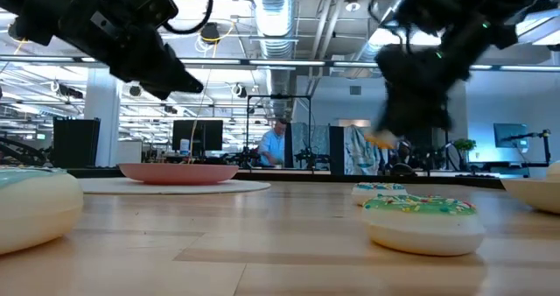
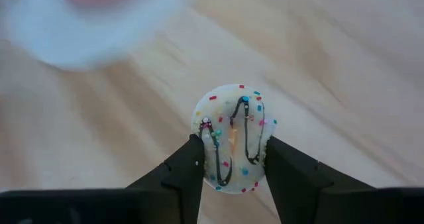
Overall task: Pick & Place donuts
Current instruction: Put the small white donut onto the pink plate
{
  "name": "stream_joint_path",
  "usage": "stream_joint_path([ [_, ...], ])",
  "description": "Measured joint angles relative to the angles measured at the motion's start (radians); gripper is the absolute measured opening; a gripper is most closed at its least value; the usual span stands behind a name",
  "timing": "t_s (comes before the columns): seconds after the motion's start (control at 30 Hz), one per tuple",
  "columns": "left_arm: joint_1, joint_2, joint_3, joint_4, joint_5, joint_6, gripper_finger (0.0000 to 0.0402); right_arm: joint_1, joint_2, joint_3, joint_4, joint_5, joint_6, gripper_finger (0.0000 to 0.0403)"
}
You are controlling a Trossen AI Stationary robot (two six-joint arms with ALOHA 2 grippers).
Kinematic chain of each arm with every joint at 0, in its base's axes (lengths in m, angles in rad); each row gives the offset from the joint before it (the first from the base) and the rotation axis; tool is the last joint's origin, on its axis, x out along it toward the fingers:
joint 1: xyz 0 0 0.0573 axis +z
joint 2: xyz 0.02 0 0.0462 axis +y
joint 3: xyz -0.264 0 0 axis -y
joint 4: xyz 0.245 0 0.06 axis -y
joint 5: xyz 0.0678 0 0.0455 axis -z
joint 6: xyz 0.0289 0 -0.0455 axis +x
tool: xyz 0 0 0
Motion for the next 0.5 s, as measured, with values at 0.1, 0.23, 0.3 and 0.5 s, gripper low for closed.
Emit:
stream_joint_path([
  [0.1, 0.0, -0.003, 0.021, 0.001, -0.001, 0.006, 0.0002, -0.011, 0.024, 0.011, 0.25, -0.037, -0.092, 0.0141],
  [0.23, 0.0, -0.003, 0.031, -0.006, -0.008, 0.009, 0.0002, -0.058, 0.14, 0.137, 0.279, -0.066, -0.151, 0.014],
  [0.3, 0.0, -0.003, 0.031, -0.008, -0.008, 0.025, 0.0002, -0.078, 0.234, 0.235, 0.267, -0.074, -0.201, 0.014],
  [0.5, -0.002, -0.033, 0.032, -0.046, 0.035, 0.023, 0.0002, -0.114, 0.531, 0.579, 0.206, -0.157, -0.35, 0.0143],
])
